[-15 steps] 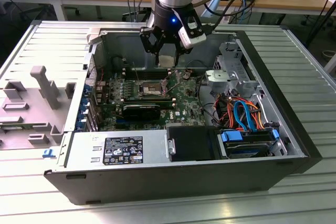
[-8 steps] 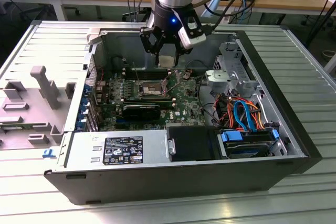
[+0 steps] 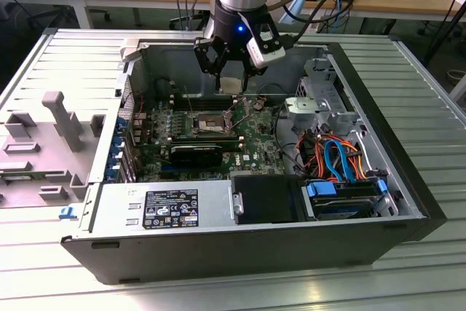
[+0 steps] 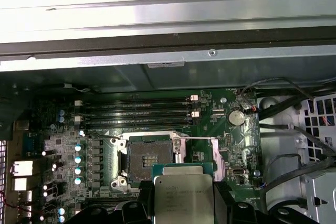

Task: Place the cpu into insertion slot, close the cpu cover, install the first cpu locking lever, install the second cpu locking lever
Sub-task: 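Place the cpu into insertion slot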

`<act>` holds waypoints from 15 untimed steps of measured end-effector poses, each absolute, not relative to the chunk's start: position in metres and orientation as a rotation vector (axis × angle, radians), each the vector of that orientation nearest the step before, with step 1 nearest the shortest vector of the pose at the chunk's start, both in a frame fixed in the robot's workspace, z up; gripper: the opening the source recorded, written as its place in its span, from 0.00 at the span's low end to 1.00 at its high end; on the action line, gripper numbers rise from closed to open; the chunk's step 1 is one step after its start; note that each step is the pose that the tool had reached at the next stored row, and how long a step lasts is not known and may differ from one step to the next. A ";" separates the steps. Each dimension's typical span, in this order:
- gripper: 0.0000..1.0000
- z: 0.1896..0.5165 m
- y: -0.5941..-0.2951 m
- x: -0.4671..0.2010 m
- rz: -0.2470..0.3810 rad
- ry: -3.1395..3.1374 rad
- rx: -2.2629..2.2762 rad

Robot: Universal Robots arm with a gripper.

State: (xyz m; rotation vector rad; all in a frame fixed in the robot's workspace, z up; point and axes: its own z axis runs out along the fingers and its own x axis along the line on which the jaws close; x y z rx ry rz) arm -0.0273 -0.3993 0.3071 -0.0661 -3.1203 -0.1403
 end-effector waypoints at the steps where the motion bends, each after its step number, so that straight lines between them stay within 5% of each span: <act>1: 0.55 0.307 -0.399 -0.027 -0.140 -3.120 -0.066; 15: 0.55 0.307 -0.399 -0.027 -0.141 -3.120 -0.093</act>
